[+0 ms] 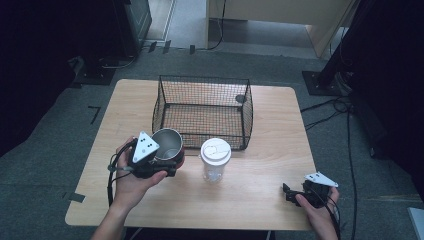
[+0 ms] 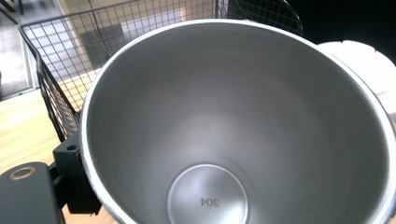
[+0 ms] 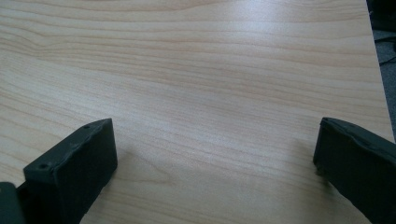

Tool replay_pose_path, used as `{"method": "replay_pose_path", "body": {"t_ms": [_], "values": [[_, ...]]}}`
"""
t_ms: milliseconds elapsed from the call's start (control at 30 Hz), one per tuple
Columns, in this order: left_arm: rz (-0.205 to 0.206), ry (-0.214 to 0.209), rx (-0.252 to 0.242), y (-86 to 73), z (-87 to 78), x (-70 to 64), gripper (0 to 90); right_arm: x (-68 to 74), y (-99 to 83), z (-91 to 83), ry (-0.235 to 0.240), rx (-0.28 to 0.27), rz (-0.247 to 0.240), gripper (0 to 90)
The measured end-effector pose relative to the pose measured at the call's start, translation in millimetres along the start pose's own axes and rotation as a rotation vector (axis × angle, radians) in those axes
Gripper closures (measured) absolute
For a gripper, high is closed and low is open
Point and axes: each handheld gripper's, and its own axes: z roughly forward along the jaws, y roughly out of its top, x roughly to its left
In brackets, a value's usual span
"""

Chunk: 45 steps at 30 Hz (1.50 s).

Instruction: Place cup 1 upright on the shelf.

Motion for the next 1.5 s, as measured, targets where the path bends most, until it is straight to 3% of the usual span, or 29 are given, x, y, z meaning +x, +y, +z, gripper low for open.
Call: {"method": "replay_pose_path", "body": {"t_ms": [433,900,1500], "values": [[0.006,0.016,-0.051,21.9,8.4,9.6,7.9,-0.2,0.0,0.0,0.003,-0.001,0.002,0.0],[0.01,0.043,-0.075,44.3,18.9,16.8,8.0,-0.2,0.0,-0.1,0.005,-0.001,0.0,0.0],[-0.005,0.097,-0.088,61.1,47.1,32.0,8.0,-0.7,-0.1,-0.2,0.009,-0.005,0.005,0.0]]}}
